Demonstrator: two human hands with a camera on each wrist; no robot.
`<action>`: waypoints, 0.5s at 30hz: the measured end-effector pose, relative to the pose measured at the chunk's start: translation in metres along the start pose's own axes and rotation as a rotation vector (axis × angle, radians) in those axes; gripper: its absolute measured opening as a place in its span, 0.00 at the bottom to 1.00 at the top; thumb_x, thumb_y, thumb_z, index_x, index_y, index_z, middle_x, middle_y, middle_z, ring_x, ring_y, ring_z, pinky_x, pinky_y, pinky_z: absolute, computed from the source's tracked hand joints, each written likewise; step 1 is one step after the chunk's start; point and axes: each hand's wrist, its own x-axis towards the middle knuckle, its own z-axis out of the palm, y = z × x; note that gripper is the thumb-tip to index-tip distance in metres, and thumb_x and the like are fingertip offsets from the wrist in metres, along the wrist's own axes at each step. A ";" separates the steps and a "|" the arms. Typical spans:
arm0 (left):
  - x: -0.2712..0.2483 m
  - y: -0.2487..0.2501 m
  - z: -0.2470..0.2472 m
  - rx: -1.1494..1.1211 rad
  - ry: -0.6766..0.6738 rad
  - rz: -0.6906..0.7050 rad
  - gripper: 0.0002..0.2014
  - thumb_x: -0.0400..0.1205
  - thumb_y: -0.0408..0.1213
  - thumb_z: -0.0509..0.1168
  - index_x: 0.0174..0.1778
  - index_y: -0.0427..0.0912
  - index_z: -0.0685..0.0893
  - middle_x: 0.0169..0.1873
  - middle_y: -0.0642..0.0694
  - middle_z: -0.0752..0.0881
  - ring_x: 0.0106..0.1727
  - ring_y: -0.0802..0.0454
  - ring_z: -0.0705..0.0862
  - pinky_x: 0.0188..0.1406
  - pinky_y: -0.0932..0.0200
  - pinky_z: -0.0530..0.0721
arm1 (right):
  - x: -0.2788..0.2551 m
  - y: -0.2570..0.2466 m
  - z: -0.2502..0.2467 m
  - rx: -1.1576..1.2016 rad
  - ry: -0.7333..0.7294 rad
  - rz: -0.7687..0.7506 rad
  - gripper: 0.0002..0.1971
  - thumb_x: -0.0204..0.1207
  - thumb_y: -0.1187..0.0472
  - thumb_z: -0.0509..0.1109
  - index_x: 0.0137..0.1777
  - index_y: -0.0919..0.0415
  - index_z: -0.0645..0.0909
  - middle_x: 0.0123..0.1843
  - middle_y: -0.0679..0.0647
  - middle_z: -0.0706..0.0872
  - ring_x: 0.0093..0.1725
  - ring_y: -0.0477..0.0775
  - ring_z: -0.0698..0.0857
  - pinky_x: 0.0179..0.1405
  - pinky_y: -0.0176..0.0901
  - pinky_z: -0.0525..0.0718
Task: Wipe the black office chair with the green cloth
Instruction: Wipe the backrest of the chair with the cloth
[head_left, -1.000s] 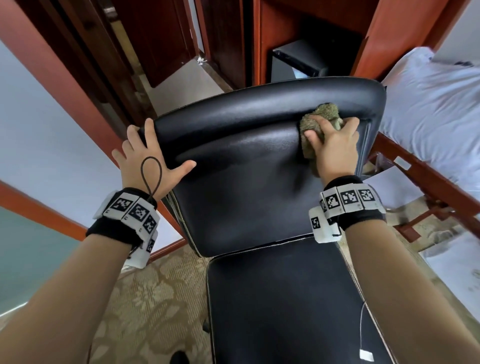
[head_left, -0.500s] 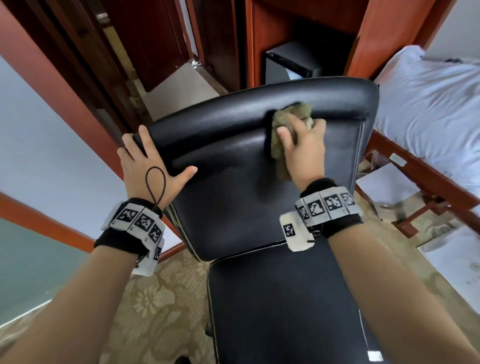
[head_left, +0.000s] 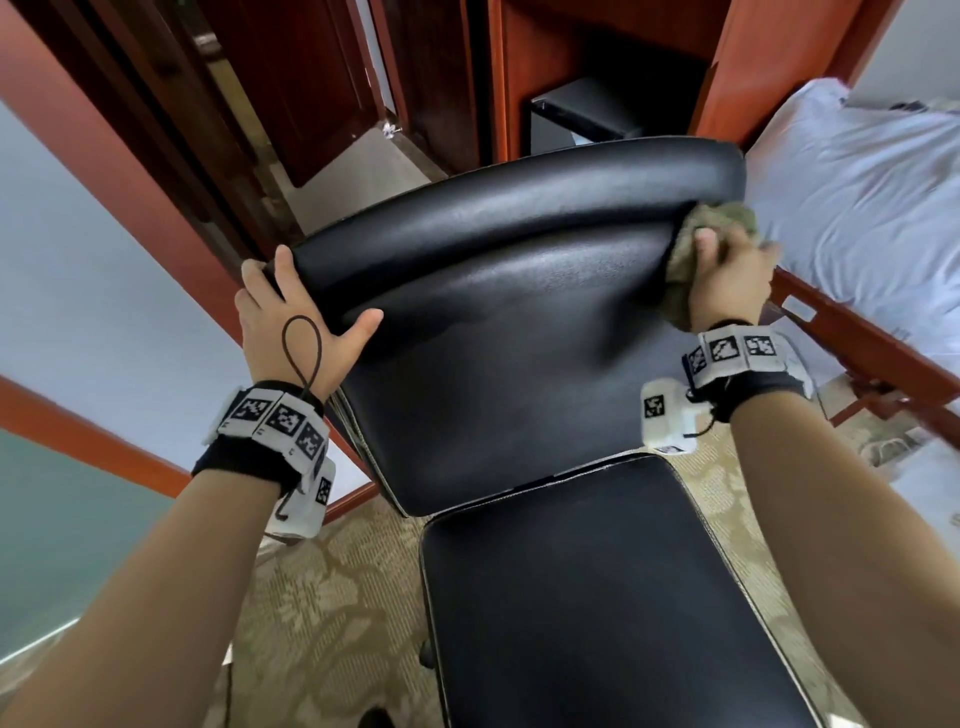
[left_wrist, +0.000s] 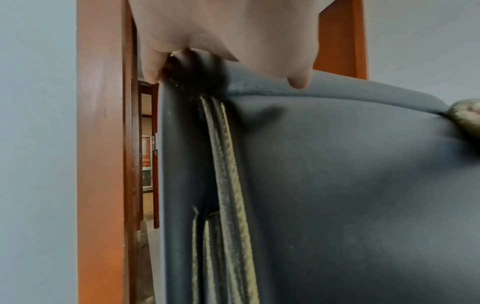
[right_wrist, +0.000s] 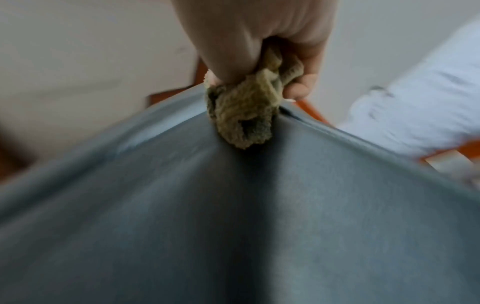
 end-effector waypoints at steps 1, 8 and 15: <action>0.000 -0.002 -0.001 -0.002 -0.003 0.007 0.49 0.72 0.60 0.70 0.79 0.32 0.58 0.73 0.26 0.62 0.65 0.27 0.69 0.65 0.38 0.71 | 0.002 0.010 -0.003 0.028 0.029 0.102 0.22 0.83 0.47 0.56 0.69 0.59 0.77 0.70 0.68 0.70 0.64 0.68 0.76 0.67 0.51 0.69; -0.007 -0.010 -0.005 -0.020 -0.008 0.037 0.49 0.74 0.61 0.68 0.80 0.33 0.55 0.75 0.26 0.60 0.67 0.26 0.67 0.69 0.39 0.66 | -0.031 0.020 -0.007 0.139 0.122 0.076 0.21 0.84 0.49 0.57 0.73 0.55 0.74 0.69 0.70 0.71 0.68 0.64 0.73 0.67 0.42 0.62; -0.016 -0.028 -0.019 -0.058 -0.032 0.086 0.44 0.77 0.61 0.63 0.82 0.39 0.55 0.76 0.31 0.61 0.70 0.30 0.66 0.69 0.41 0.68 | -0.107 -0.049 0.034 0.303 0.034 -0.156 0.19 0.83 0.54 0.60 0.73 0.55 0.73 0.68 0.68 0.68 0.65 0.63 0.75 0.66 0.34 0.60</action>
